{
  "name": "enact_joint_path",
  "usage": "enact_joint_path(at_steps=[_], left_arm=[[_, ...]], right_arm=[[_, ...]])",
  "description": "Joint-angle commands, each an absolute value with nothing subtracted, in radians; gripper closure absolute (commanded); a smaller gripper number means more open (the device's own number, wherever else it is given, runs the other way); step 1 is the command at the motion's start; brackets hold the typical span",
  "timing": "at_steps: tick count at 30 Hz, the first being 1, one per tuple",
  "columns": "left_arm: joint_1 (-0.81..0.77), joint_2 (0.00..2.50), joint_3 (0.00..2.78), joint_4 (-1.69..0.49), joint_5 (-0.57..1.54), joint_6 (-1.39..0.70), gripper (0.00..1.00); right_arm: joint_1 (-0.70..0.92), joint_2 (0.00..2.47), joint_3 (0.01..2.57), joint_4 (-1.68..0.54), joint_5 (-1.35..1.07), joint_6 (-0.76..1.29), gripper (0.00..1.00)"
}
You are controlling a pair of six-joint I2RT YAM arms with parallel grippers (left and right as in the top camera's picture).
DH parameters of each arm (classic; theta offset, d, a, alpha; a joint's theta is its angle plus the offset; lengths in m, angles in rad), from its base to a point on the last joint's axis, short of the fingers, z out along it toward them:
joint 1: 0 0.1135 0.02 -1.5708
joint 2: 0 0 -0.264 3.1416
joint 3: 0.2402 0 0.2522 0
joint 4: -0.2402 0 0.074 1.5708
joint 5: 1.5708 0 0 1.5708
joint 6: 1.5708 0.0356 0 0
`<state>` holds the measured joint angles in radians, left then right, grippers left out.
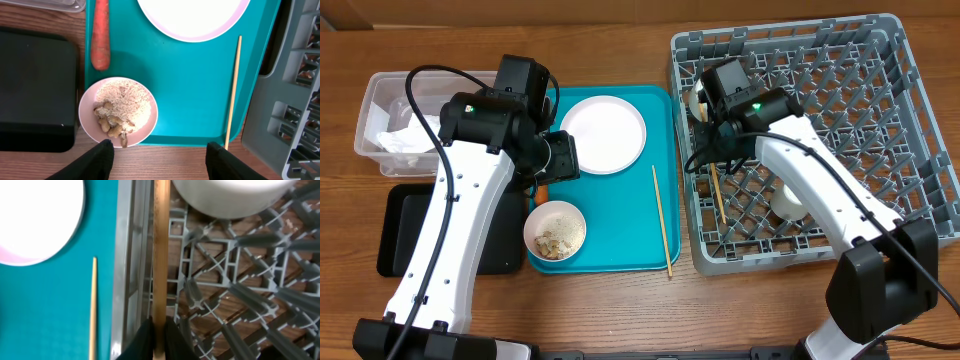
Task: Sort waste into correct bins and load items into the dishwasher
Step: 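Carry the chopstick right and drop it into the dish rack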
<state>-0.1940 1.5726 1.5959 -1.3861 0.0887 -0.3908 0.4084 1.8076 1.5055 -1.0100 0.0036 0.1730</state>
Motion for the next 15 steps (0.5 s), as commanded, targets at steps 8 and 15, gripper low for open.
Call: enact_joint_path(at_steps=[8,15], left_arm=[[-0.19,1.563,1.591,-1.382,0.078,-0.408,0.37],[-0.19,1.563,1.591,-1.381,0.078,-0.408,0.37]], right_arm=[[0.41,1.807,1.485,-0.97,-0.04,0.149,0.68],[0.413,1.807,1.517,-0.98,-0.064,0.149,0.56]])
